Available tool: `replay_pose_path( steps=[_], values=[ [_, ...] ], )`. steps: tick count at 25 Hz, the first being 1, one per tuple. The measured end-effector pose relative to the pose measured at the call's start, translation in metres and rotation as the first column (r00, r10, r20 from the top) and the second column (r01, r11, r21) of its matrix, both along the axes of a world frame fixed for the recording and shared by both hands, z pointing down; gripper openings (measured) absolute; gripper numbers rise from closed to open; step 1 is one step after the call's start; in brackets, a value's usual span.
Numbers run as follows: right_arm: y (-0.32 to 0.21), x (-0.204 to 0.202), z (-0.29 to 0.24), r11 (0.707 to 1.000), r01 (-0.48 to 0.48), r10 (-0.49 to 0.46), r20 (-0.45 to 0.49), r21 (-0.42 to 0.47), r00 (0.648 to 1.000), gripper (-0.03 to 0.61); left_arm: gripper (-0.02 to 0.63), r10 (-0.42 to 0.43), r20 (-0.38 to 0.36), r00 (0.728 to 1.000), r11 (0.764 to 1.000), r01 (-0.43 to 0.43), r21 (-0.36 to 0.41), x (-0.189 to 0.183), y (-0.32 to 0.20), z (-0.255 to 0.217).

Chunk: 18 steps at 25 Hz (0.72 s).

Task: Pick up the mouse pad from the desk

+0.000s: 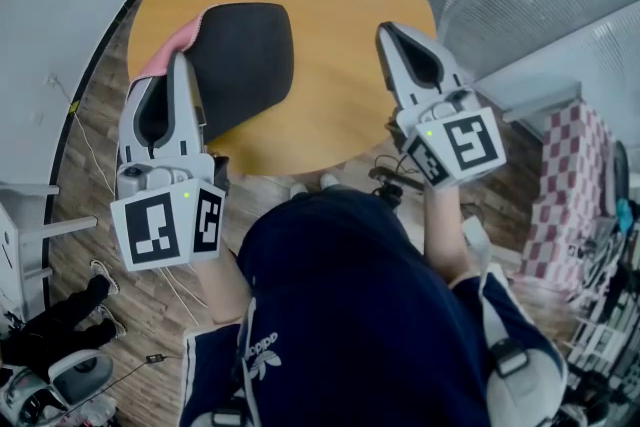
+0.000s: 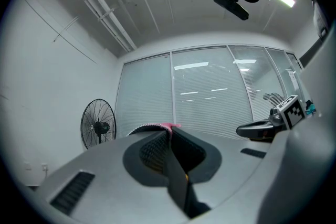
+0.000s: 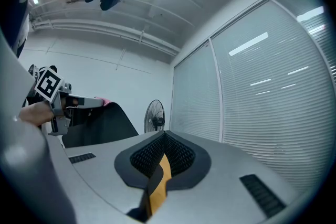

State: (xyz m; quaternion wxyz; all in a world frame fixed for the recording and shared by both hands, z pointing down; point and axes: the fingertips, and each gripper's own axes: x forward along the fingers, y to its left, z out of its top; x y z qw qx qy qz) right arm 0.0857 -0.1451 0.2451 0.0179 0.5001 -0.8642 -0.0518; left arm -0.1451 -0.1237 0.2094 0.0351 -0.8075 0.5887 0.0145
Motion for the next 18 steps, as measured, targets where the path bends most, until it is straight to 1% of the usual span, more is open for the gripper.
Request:
replay_pose_path(
  steps=[18],
  values=[
    [-0.0015,-0.001,0.0001,1.0,-0.009,0.009,0.003,-0.002,1.0,0.003,0.018,-0.001,-0.002,1.0,1.0,0.001,0.0,-0.0028,-0.0026,0.0]
  ],
)
